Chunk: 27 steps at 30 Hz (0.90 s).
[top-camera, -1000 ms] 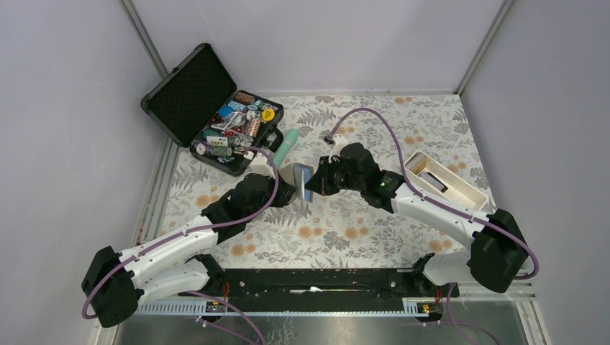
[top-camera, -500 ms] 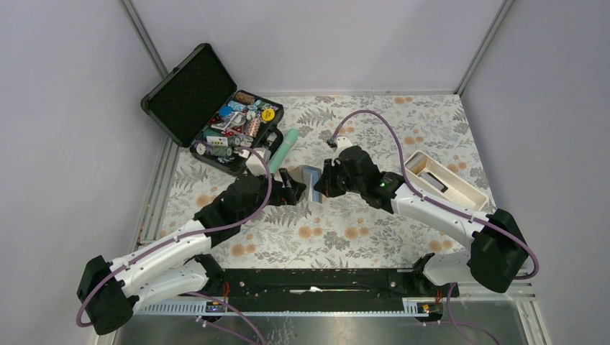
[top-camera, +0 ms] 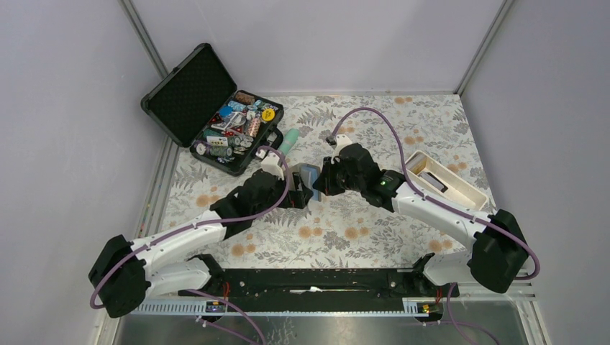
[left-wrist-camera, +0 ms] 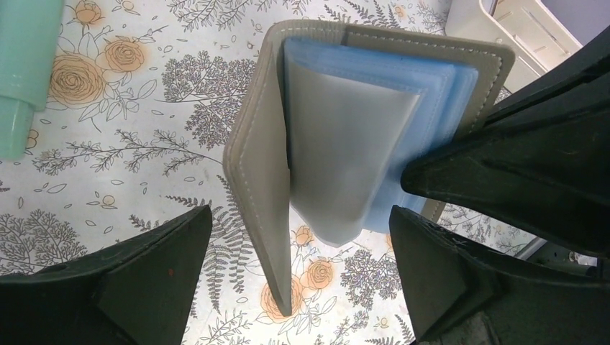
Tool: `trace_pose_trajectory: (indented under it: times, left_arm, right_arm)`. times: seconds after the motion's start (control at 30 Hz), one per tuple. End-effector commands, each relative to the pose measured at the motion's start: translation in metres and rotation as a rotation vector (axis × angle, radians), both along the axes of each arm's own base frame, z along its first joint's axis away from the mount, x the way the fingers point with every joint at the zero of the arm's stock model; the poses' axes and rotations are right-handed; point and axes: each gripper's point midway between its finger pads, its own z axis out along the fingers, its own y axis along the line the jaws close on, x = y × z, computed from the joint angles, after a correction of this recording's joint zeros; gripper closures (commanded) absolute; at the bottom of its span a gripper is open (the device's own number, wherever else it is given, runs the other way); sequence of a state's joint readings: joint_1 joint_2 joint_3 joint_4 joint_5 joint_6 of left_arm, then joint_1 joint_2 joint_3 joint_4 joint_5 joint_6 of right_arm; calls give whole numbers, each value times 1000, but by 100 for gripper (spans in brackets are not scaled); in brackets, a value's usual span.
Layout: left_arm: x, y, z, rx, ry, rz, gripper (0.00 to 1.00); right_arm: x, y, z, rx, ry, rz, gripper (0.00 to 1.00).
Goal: Put the credit cards into the card holder
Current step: Open the card holder.
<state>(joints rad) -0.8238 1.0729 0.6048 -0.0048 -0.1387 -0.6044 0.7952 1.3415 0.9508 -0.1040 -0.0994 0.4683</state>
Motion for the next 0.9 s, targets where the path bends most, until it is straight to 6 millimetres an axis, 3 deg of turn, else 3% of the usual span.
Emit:
trace_pose_trajectory:
  times: [0.0, 0.23, 0.53, 0.87]
  left_arm:
    - [14, -11, 29, -45, -83, -1, 1]
    - [23, 16, 9, 38, -44, 154, 1]
    - [23, 38, 6, 36, -30, 265, 3]
    - [20, 23, 15, -119, 7, 264, 1]
  right_arm:
    - [3, 9, 39, 83, -57, 18, 100]
    - [3, 7, 43, 86, -67, 15, 100]
    - [6, 7, 33, 64, -56, 9, 100]
    - [9, 6, 15, 22, -33, -5, 100]
